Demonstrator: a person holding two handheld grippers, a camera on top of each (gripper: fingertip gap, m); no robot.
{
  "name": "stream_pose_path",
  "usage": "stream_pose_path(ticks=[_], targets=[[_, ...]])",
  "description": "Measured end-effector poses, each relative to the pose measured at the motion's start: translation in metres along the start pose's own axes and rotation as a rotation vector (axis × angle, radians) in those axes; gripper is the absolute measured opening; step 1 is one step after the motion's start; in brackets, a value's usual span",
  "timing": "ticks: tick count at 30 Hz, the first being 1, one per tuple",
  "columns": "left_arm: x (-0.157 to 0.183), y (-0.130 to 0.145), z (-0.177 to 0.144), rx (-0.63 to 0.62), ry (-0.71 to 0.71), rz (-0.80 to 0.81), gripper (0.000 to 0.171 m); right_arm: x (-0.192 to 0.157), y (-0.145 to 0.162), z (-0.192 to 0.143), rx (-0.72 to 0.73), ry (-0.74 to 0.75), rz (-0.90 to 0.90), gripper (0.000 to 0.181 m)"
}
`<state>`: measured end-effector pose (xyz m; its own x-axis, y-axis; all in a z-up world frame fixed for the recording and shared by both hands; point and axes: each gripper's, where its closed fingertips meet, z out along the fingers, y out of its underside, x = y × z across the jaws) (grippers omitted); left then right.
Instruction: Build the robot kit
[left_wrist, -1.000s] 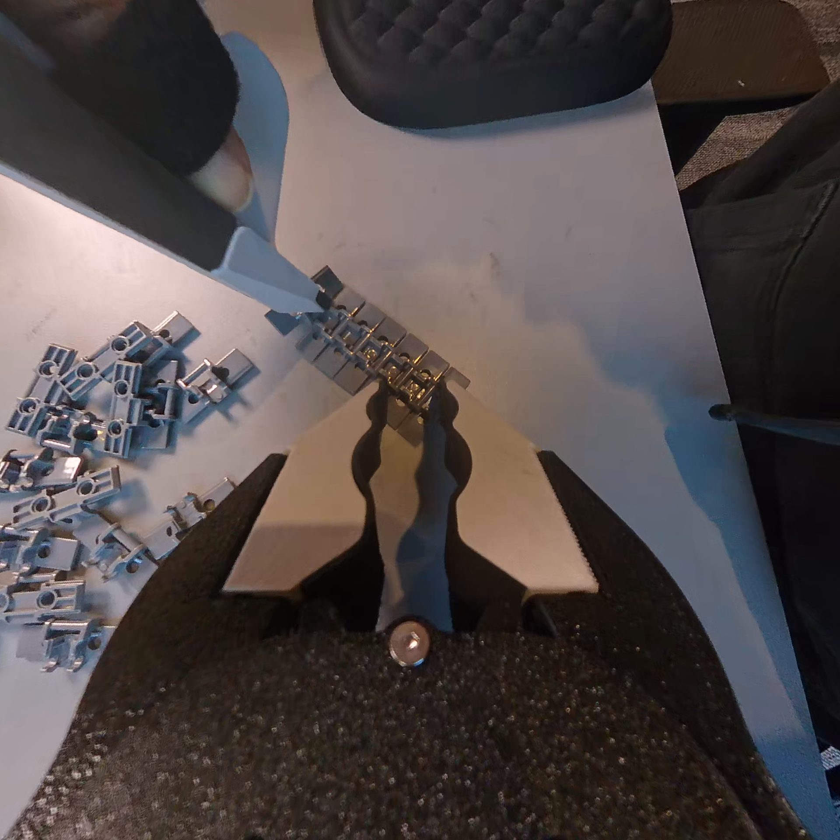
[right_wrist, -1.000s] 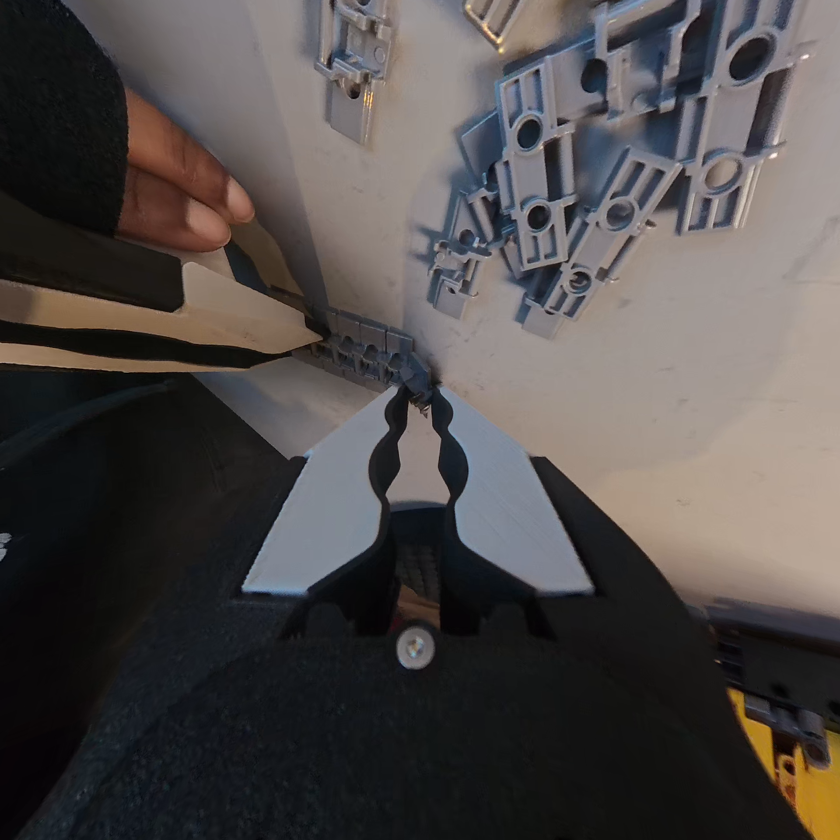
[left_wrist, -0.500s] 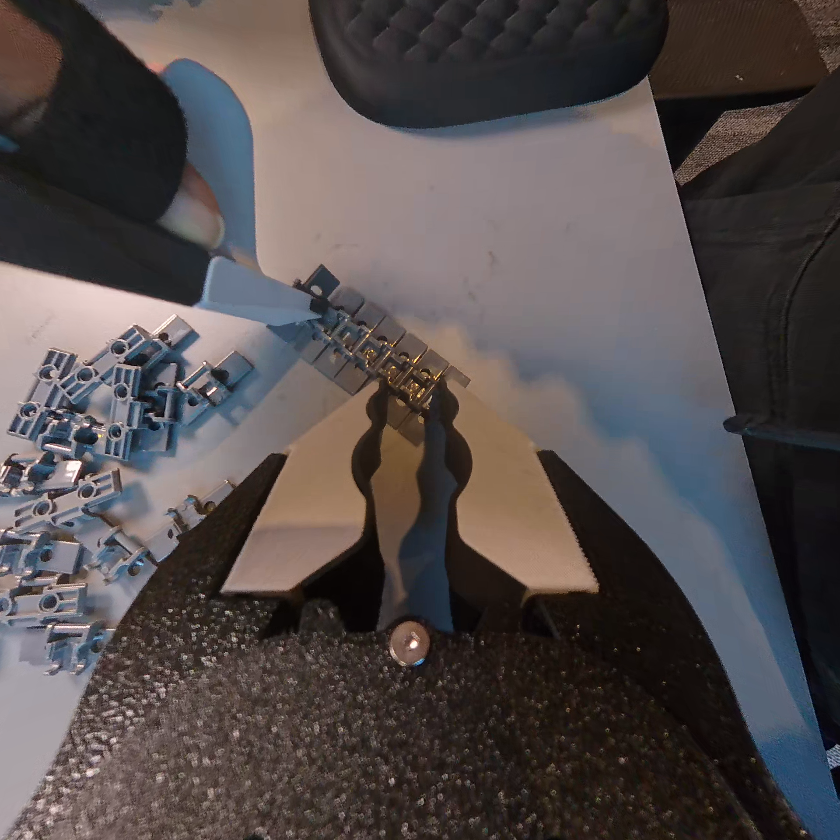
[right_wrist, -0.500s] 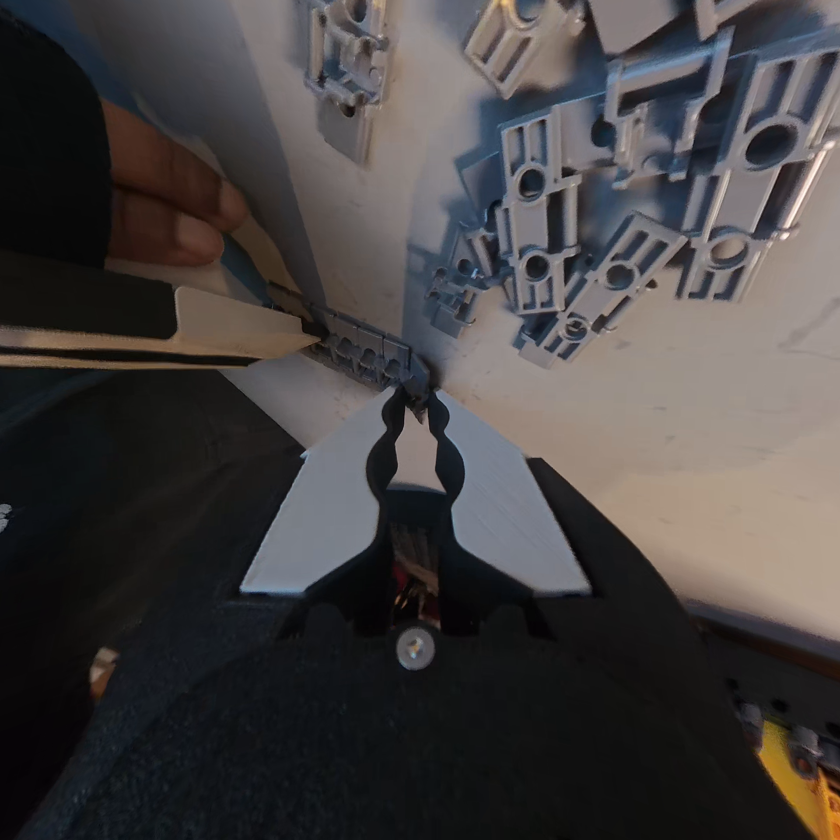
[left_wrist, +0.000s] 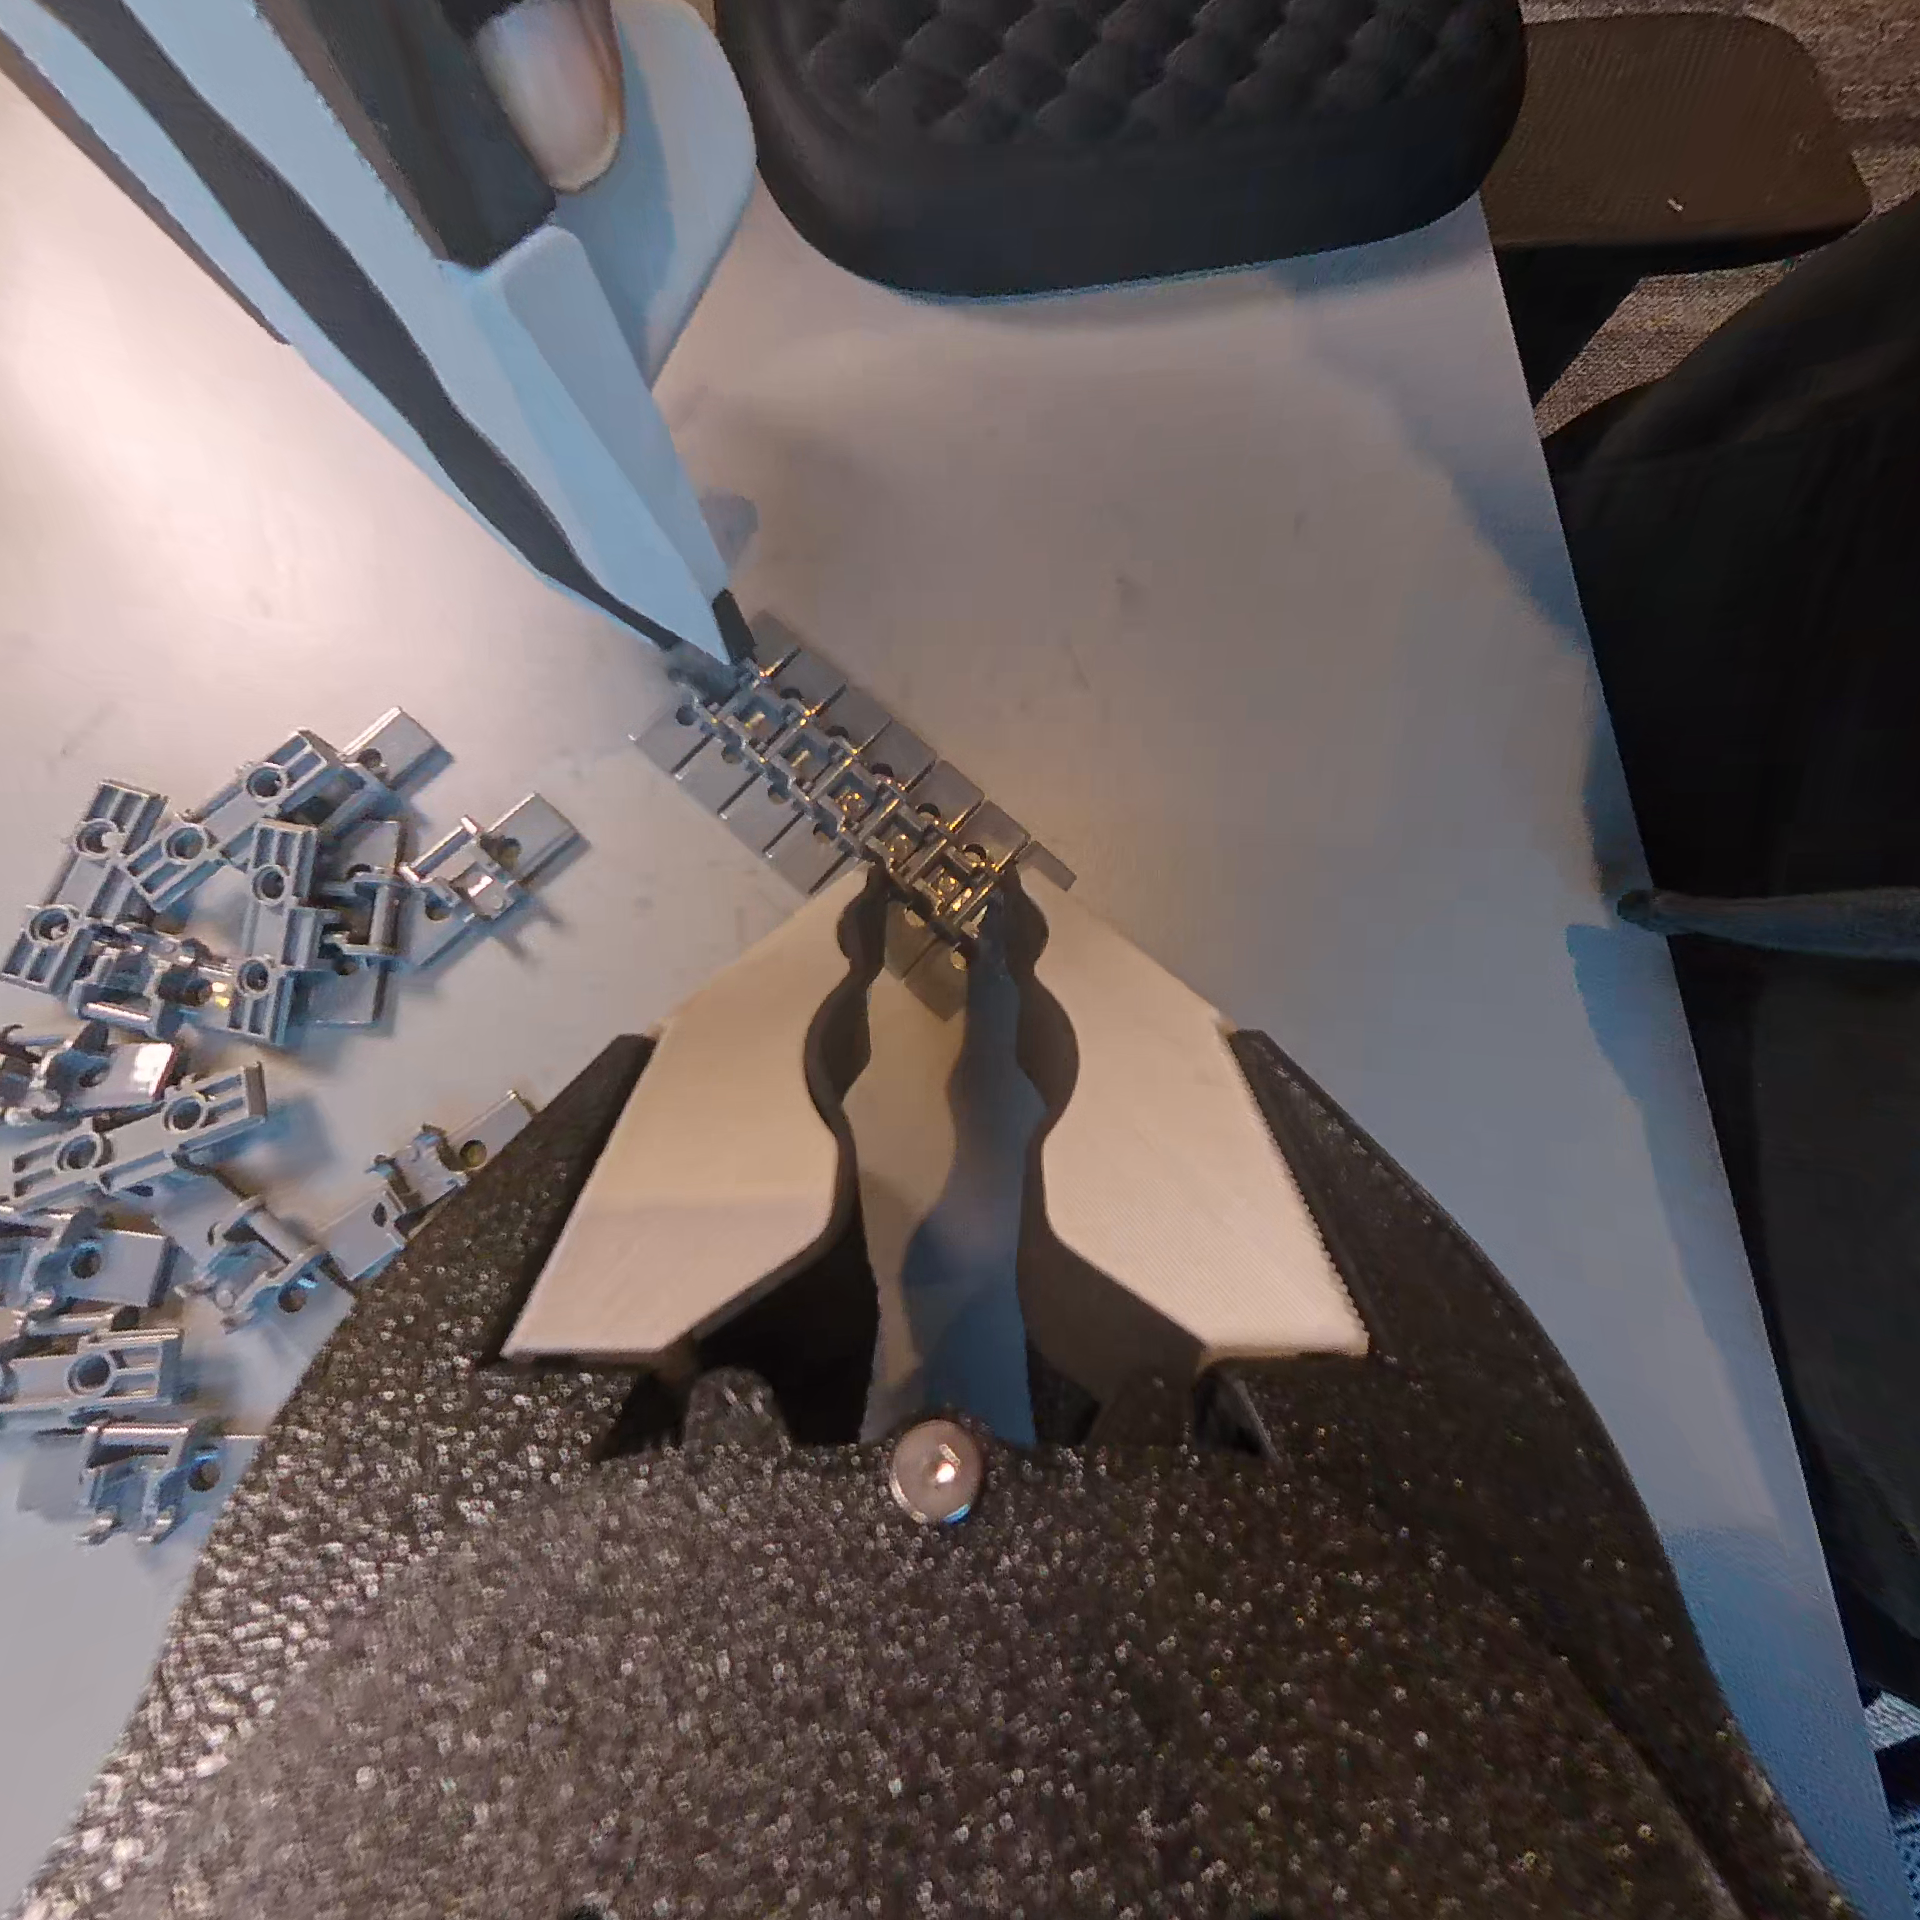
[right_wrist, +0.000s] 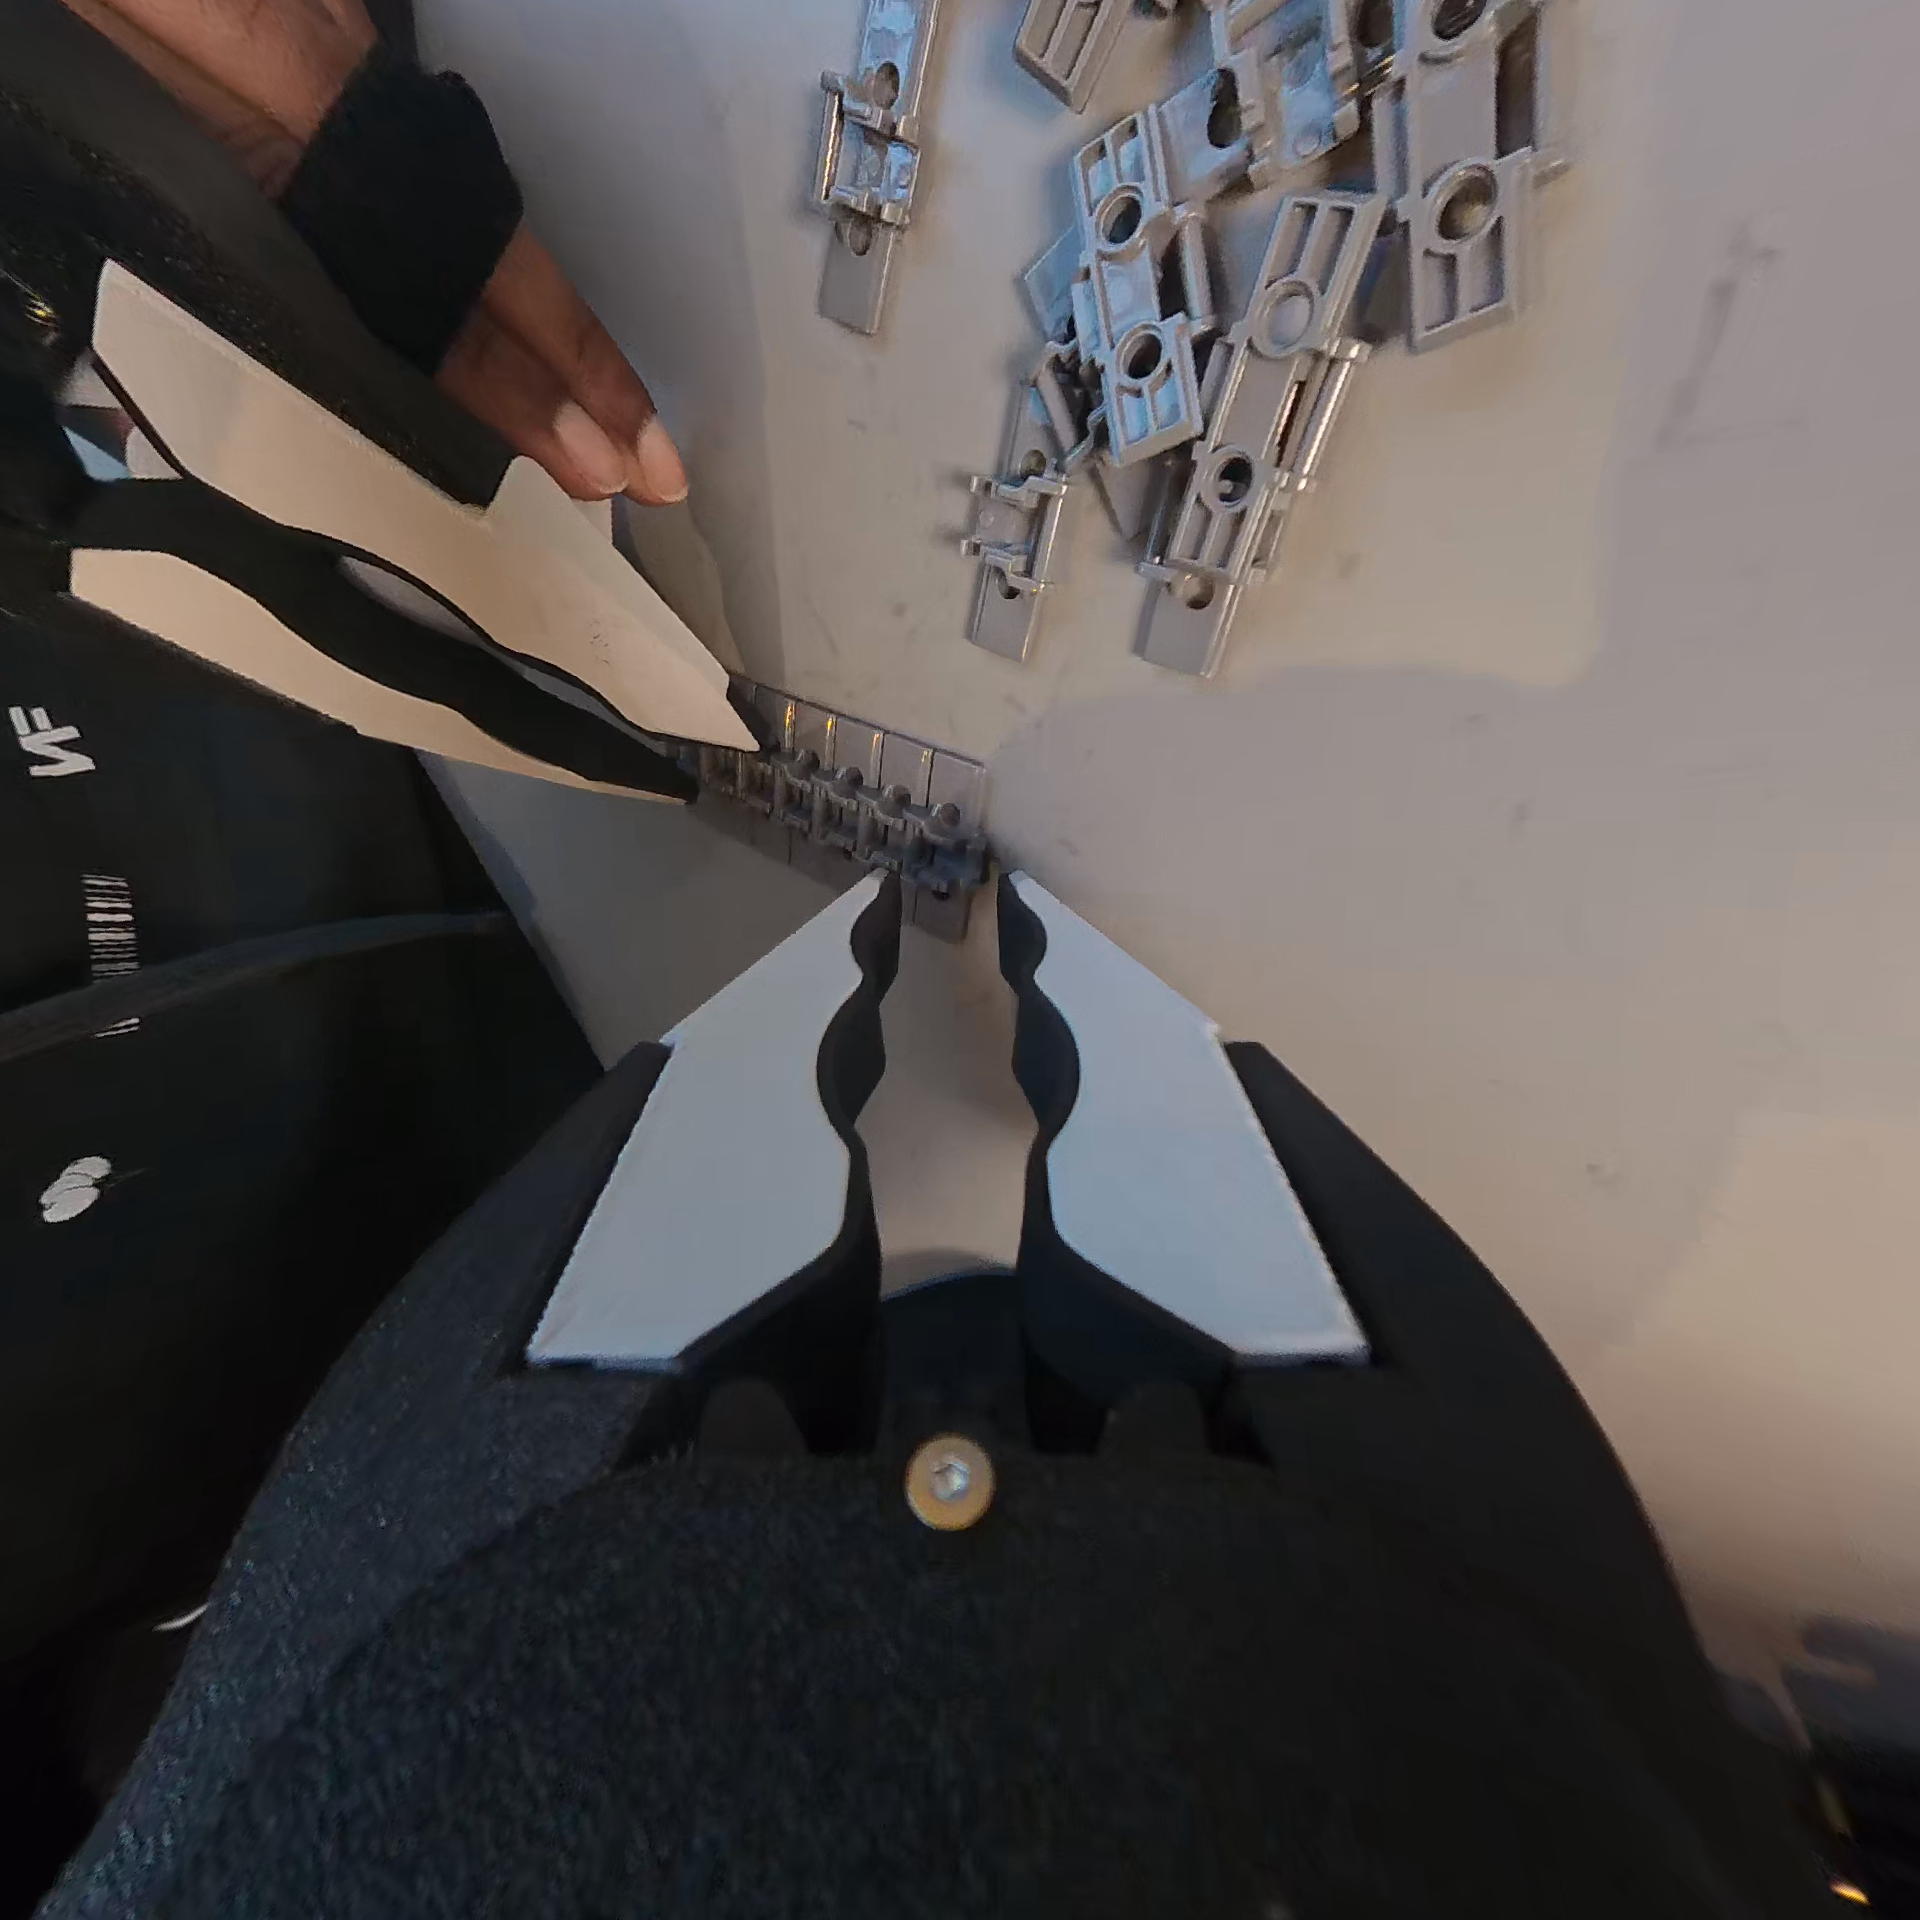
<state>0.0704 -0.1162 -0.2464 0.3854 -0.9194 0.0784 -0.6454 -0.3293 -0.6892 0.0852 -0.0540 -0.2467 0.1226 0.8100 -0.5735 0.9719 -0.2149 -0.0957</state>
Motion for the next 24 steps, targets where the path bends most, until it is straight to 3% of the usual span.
stream_pose_path(ticks=[11,19,24], targets=[[0.0001,0.0000,0.0001,0.003,0.001,0.001,0.021,0.0016,-0.0024,0.0035,-0.035,0.262,-0.172,0.015],[0.0003,0.0002,0.0000,0.002,0.011,-0.003,0.021,-0.0009,-0.0031,0.0044,-0.056,0.299,-0.199,0.013],[-0.0030,0.0081,-0.0082,-0.027,0.029,-0.001,0.019,-0.0035,-0.0042,0.0045,0.080,0.226,-0.227,0.020]])
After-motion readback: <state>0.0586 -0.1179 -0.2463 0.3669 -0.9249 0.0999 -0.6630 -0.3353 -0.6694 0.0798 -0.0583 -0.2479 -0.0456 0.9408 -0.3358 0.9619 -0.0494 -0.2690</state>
